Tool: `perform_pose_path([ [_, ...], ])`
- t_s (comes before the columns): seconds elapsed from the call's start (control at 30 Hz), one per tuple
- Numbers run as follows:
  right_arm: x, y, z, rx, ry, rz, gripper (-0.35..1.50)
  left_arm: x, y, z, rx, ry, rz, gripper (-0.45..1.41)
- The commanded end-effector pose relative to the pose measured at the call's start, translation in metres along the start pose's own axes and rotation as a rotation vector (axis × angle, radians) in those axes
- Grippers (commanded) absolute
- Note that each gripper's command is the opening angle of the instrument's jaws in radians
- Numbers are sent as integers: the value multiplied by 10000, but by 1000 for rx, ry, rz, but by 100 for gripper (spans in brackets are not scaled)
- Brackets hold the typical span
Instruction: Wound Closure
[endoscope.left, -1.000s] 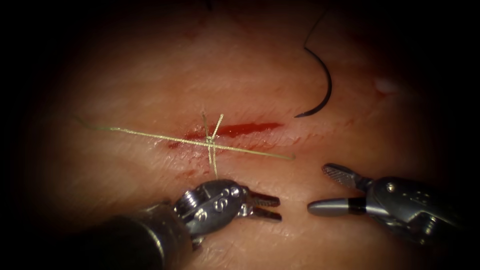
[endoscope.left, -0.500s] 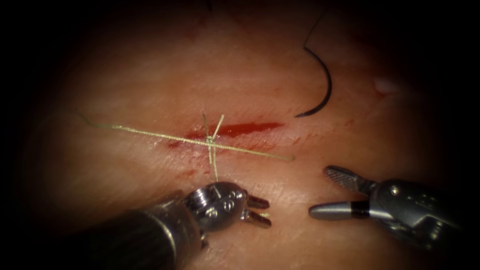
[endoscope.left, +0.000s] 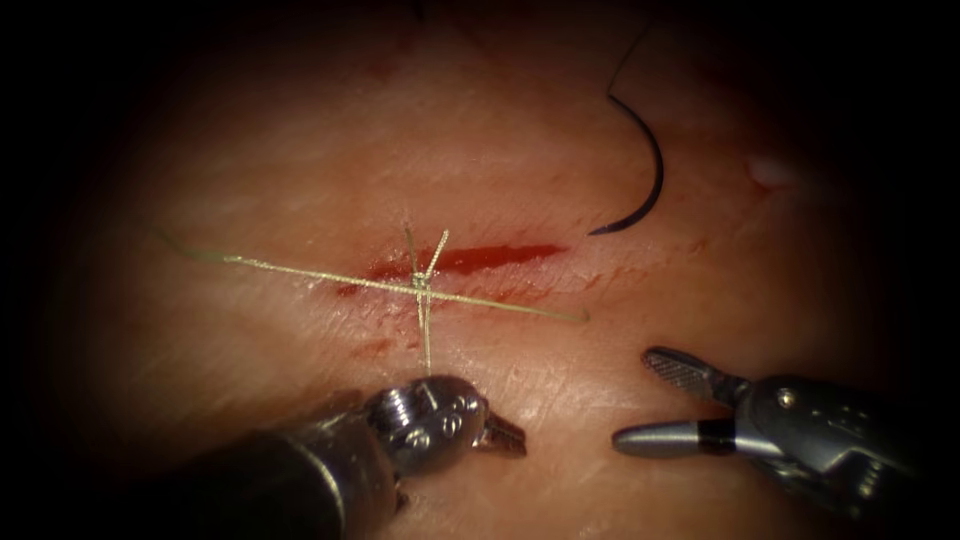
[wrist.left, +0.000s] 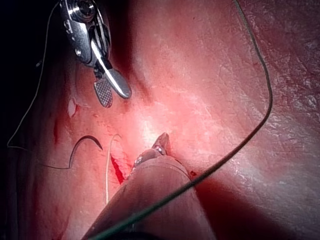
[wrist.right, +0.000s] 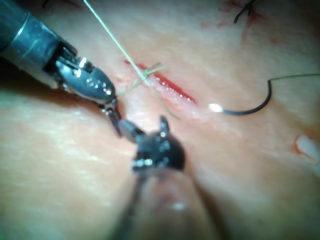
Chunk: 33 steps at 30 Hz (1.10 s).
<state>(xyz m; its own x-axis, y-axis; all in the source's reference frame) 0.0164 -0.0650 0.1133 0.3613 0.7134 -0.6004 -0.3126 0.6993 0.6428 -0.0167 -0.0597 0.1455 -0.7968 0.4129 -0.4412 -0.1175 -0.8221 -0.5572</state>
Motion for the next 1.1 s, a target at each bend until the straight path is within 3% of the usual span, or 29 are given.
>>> perform_pose_path([
  [0.03,-2,-6,11,21,-3,-8,143,3,-8,-3,22,10,-10,-45],
  [0.2,-6,-34,40,132,-29,-61,133,5,-25,-59,97,86,-12,-45],
  [0.33,17,-31,74,64,44,-143,131,-4,-26,-87,124,112,-22,-45],
  [0.8,52,-28,146,-84,86,-271,131,-21,-27,-124,165,127,-51,-45],
  [1.1,72,-14,178,-185,13,-375,133,-22,-29,-127,166,129,-53,-45],
])
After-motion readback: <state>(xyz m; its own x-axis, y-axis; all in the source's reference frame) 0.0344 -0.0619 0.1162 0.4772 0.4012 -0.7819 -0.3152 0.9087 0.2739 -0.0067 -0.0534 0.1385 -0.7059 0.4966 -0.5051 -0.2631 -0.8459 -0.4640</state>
